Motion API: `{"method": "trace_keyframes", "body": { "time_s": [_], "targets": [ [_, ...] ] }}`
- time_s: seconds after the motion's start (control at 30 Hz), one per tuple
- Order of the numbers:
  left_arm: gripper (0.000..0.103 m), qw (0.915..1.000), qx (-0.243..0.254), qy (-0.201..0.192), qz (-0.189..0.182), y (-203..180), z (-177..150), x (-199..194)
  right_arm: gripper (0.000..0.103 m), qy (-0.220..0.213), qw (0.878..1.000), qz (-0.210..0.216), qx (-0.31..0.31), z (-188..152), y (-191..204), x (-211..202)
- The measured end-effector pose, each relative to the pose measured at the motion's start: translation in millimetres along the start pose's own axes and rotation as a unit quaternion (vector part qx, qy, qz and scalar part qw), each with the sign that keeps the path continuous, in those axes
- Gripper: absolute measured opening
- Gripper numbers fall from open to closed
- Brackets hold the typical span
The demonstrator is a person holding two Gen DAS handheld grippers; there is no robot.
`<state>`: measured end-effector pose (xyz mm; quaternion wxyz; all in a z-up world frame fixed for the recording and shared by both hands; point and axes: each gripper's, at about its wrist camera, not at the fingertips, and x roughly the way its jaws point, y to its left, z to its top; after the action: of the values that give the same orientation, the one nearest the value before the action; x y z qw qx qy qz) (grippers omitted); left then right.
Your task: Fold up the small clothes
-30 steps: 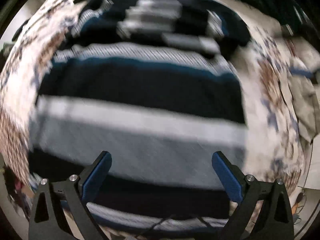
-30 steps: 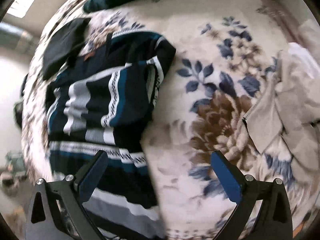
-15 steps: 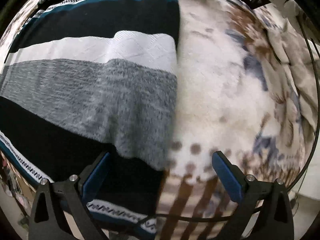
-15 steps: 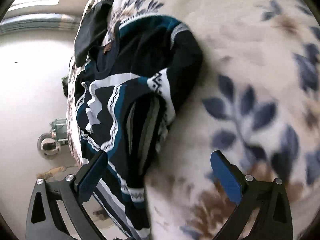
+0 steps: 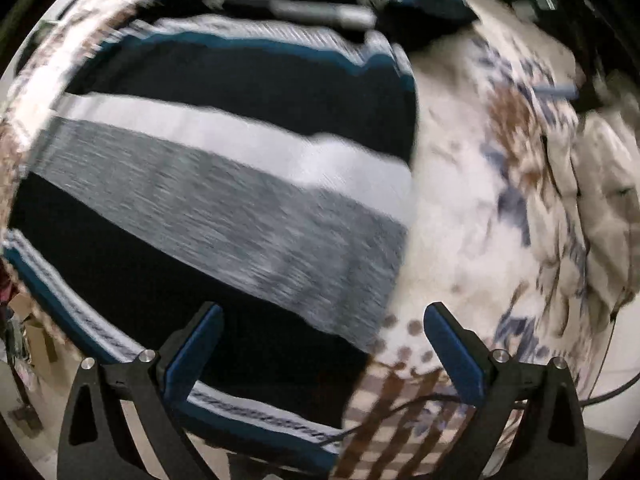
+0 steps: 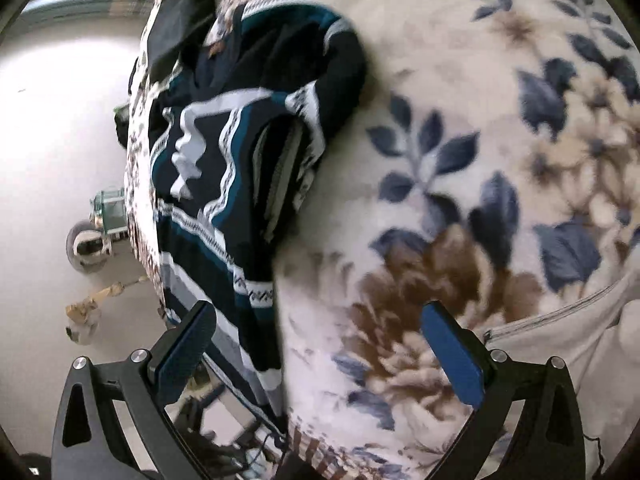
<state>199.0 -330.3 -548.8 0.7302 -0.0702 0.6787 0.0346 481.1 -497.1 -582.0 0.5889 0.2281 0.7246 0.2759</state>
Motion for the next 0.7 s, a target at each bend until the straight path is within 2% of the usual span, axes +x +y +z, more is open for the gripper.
{"method": "trace_keyframes", "body": {
  "time_s": [0.13,0.27,0.33,0.4,0.53,0.6,0.7],
  "targets": [
    [0.103,0.9988,0.030,0.038,0.004,-26.5,-8.0,38.2,0.103,-0.014,1.000,0.010,-0.006,28.3,-4.0,15.8],
    [0.103,0.9984,0.029,0.046,0.018,-34.6,-0.1,56.1,0.103,-0.010,1.000,0.005,-0.020,56.9,2.2,49.6],
    [0.103,0.9990,0.017,0.041,0.007,-30.2,4.6,52.0,0.103,-0.012,1.000,0.012,-0.023,67.7,8.1,61.5],
    [0.103,0.9997,0.001,0.025,-0.007,-6.3,11.4,32.1,0.103,-0.011,0.999,0.007,-0.029,75.0,15.0,67.9],
    [0.103,0.9955,-0.075,-0.019,-0.055,41.2,16.8,-12.6,0.103,0.000,1.000,0.002,-0.028,77.5,20.9,70.4],
    [0.102,0.9906,-0.117,-0.033,-0.061,67.1,21.1,-27.1,0.103,0.008,1.000,0.003,-0.021,73.9,19.1,66.7],
    [0.102,0.9782,-0.184,-0.048,-0.083,99.8,27.7,-40.6,0.103,0.032,0.999,-0.001,-0.010,54.2,10.6,57.7]
  ]
}}
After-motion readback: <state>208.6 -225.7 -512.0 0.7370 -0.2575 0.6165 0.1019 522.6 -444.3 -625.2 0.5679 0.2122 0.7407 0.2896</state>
